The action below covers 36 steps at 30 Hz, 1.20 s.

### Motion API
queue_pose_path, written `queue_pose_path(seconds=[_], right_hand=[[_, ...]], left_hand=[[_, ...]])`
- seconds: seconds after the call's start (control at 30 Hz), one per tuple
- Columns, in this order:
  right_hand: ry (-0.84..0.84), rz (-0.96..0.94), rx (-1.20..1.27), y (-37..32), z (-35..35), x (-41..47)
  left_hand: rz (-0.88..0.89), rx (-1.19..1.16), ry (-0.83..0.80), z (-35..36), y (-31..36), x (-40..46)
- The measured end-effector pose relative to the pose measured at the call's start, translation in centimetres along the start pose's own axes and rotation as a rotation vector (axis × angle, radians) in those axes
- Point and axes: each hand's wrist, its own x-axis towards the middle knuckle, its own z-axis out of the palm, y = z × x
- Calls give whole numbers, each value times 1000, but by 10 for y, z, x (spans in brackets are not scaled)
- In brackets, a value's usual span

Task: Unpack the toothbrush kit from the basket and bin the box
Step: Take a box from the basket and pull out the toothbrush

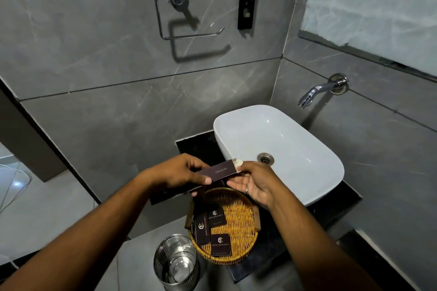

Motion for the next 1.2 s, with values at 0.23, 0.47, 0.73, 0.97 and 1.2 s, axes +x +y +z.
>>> queue_pose_path(seconds=[0.23,0.47,0.73,0.97,1.2], right_hand=[[-164,63,261,37,-4,3],[-176,85,371,46,-5,2],[-132,65,355,48,-16,7],[-119,-14,316,42,-29,10],[96,-37,127,17,-48,8]], left_hand=[[-177,499,-189,-18,68,17],[-328,684,-235,-6,95,33],[-374,740,-220,-14,106,35],[-318,668,-143,-27,92,30],[-371,699,9,-39,40,10]])
